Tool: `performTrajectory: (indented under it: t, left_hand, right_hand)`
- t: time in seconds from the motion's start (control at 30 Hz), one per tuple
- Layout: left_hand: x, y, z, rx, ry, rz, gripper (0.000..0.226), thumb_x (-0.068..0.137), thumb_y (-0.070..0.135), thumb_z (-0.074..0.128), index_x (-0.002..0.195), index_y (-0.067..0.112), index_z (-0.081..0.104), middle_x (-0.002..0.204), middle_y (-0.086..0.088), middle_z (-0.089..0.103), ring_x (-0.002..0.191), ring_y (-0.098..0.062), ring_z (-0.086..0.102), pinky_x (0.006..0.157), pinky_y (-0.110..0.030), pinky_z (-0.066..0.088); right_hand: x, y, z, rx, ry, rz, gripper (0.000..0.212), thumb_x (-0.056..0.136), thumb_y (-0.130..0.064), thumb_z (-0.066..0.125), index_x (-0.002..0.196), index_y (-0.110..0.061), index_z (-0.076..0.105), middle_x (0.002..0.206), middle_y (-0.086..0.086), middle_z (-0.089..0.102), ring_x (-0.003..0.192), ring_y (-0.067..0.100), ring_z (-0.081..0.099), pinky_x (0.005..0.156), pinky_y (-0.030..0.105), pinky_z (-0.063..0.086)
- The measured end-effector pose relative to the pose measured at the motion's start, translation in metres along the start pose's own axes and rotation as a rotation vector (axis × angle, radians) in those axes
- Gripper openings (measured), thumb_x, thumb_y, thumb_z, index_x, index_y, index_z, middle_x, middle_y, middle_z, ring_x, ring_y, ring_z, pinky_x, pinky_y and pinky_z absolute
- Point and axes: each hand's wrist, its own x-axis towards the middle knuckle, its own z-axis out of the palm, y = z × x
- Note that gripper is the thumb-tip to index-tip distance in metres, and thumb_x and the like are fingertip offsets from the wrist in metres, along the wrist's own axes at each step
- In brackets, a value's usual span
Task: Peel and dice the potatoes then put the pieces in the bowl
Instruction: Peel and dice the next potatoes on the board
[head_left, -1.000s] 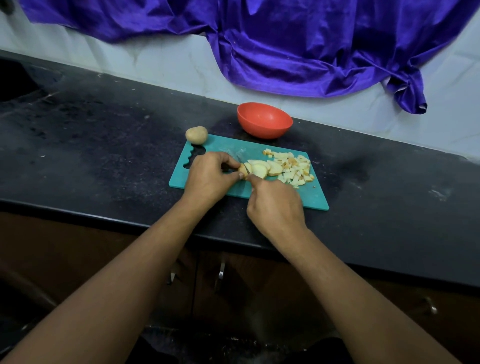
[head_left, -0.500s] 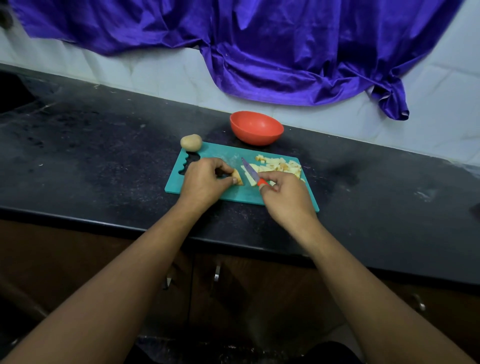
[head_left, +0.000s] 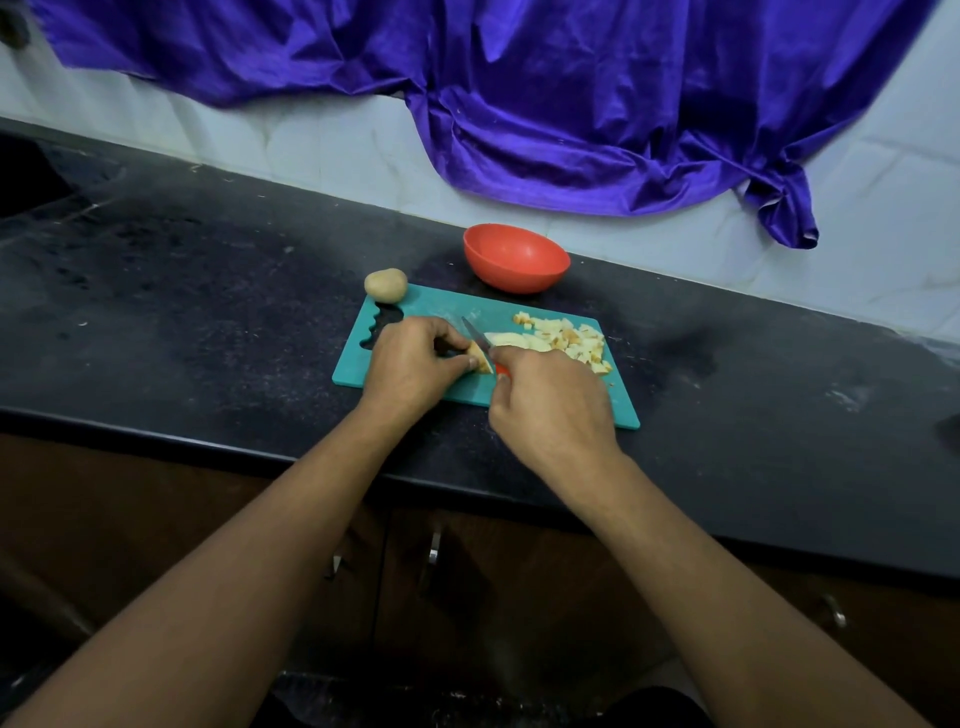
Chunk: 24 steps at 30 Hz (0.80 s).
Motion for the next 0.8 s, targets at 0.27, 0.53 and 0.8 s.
performTrajectory:
  t: [0.27, 0.53, 0.8]
  left_hand:
    - [0.001, -0.002, 0.0, 0.011, 0.008, 0.006, 0.013, 0.079, 0.023, 0.087, 0.088, 0.026, 0.078, 0.08, 0.023, 0.069, 0.085, 0.004, 0.066, 0.089, -0.027, 0.056]
    - [0.004, -0.005, 0.002, 0.036, 0.011, 0.008, 0.014, 0.08, 0.026, 0.086, 0.092, 0.025, 0.079, 0.089, 0.019, 0.073, 0.09, 0.002, 0.067, 0.091, -0.028, 0.056]
    - [0.004, -0.008, 0.004, 0.05, 0.033, 0.015, 0.006, 0.084, 0.024, 0.081, 0.09, 0.025, 0.081, 0.088, 0.018, 0.076, 0.09, 0.002, 0.069, 0.091, -0.03, 0.057]
  right_hand:
    - [-0.003, -0.006, 0.009, -0.03, -0.012, -0.03, 0.043, 0.102, -0.027, 0.049, 0.146, -0.027, 0.052, 0.105, 0.003, 0.069, 0.095, 0.024, 0.064, 0.069, 0.036, 0.04]
    - [-0.004, -0.008, 0.014, -0.123, -0.04, -0.037, 0.055, 0.104, -0.025, 0.047, 0.157, -0.024, 0.036, 0.1, 0.004, 0.064, 0.089, 0.024, 0.061, 0.067, 0.036, 0.037]
    - [0.014, -0.014, 0.026, -0.185, -0.077, -0.061, 0.057, 0.101, -0.023, 0.052, 0.156, -0.017, 0.037, 0.104, 0.005, 0.068, 0.094, 0.027, 0.065, 0.065, 0.036, 0.037]
